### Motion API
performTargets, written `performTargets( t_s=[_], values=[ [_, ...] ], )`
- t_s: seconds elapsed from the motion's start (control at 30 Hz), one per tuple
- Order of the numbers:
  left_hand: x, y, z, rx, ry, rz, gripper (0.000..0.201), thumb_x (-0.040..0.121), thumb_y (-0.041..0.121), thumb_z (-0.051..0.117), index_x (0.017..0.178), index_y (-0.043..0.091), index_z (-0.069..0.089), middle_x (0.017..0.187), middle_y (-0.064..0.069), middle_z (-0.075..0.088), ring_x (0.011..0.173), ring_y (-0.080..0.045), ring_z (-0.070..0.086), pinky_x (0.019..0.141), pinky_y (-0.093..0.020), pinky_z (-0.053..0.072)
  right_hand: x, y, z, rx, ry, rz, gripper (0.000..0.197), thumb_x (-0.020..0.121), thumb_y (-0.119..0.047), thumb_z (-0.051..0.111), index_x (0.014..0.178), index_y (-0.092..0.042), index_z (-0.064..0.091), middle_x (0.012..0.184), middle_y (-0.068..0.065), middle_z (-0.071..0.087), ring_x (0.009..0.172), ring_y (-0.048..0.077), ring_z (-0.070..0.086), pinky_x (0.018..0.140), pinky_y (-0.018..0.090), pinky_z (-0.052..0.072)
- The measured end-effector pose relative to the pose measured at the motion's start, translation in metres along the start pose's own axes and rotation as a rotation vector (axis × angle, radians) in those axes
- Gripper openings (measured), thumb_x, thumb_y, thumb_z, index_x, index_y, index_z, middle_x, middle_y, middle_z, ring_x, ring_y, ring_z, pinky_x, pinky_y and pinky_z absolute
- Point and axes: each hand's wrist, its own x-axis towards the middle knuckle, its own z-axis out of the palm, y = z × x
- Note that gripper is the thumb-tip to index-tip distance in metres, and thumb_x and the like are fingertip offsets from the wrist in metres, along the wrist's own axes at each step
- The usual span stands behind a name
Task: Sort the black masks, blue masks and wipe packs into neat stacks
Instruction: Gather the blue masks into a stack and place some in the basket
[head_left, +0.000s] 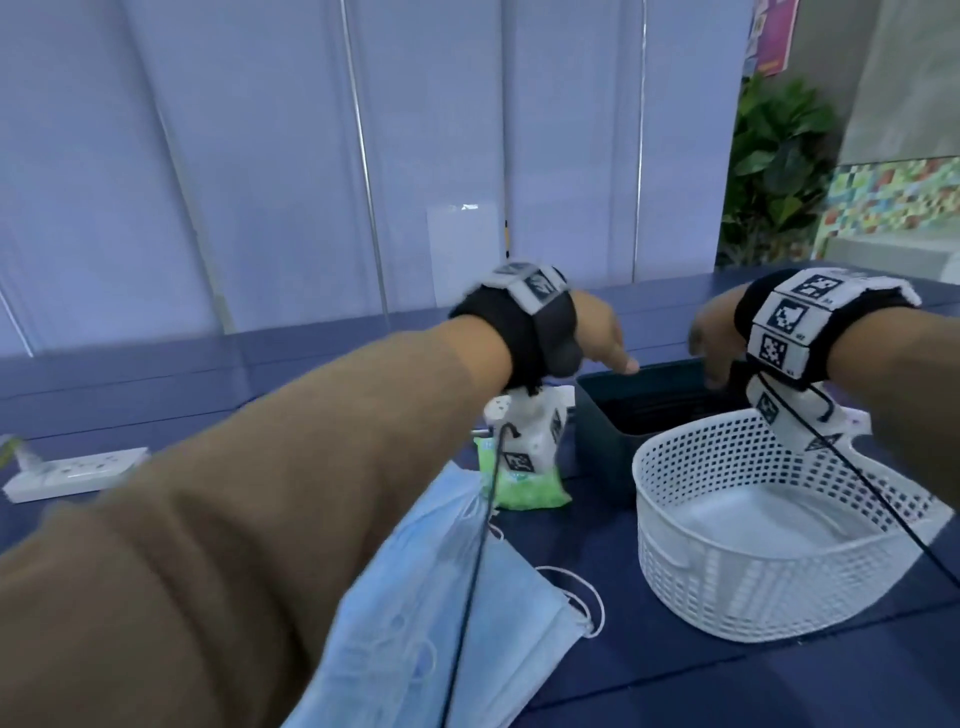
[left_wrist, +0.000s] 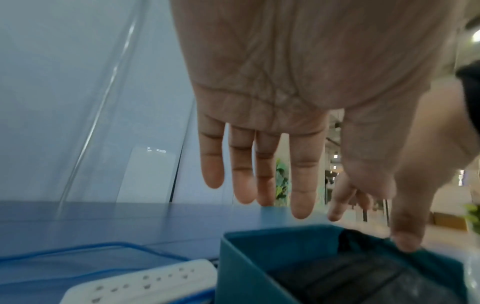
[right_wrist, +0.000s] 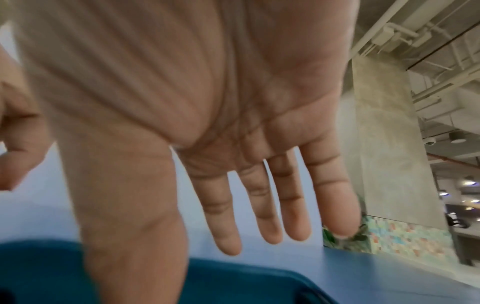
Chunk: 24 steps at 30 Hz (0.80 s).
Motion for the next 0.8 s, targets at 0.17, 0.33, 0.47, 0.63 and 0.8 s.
performTargets(
  t_s=[0.17, 0.33, 0.47, 0.63, 0.8],
  values=[
    [-0.086, -0.060, -0.013, -0.399, 0.134, -0.027, 0.038, 0.094, 0.036, 0.052, 0.120, 0.010, 0.061, 0.106, -0.002, 0.061, 0.091, -0.016, 0.062, 0.086, -0.031, 0.051, -0.052, -0.031, -0.034, 0.291, 0.179, -0.227, 0.061, 0.088, -0.048, 0.057, 0.140, -0.021, 0.041, 0.138, 0.004, 0.049, 0.119, 0.024, 0.050, 0.101, 0.034, 0.036],
    [-0.184, -0.115, 0.022, -0.776, 0.169, -0.121, 0.031, 0.094, 0.029, 0.049, 0.120, 0.013, 0.058, 0.101, -0.001, 0.063, 0.082, -0.014, 0.059, 0.075, -0.024, 0.048, -0.094, -0.104, -0.033, 0.626, 0.114, -0.464, 0.039, 0.086, -0.047, 0.060, 0.118, -0.024, 0.053, 0.086, -0.001, 0.065, 0.058, 0.015, 0.059, 0.077, 0.028, 0.051],
    [-0.235, -0.153, 0.075, -0.899, 0.132, -0.256, 0.023, 0.095, 0.030, 0.053, 0.113, 0.019, 0.059, 0.099, -0.001, 0.064, 0.078, -0.012, 0.059, 0.065, -0.020, 0.049, -0.100, -0.174, -0.008, 0.973, -0.158, -0.536, 0.040, 0.091, -0.034, 0.058, 0.118, -0.005, 0.052, 0.091, 0.012, 0.062, 0.072, 0.032, 0.061, 0.071, 0.040, 0.052],
    [-0.260, -0.181, 0.139, -1.043, 0.164, -0.421, 0.014, 0.095, 0.027, 0.053, 0.101, 0.018, 0.063, 0.099, -0.002, 0.061, 0.080, -0.014, 0.058, 0.067, -0.027, 0.049, -0.101, -0.230, 0.011, 1.316, -0.263, -0.401, 0.033, 0.095, -0.022, 0.053, 0.121, -0.005, 0.042, 0.083, 0.013, 0.051, 0.056, 0.028, 0.055, 0.051, 0.031, 0.049],
    [-0.232, -0.183, 0.155, -0.768, 0.129, -0.441, 0.047, 0.098, 0.024, 0.048, 0.141, 0.012, 0.035, 0.124, -0.003, 0.050, 0.075, -0.014, 0.056, 0.060, -0.022, 0.049, -0.101, -0.249, 0.011, 1.168, -0.156, -0.278, 0.022, 0.094, -0.021, 0.052, 0.079, -0.005, 0.048, 0.061, 0.009, 0.050, 0.037, 0.018, 0.050, 0.042, 0.024, 0.041]
  ],
)
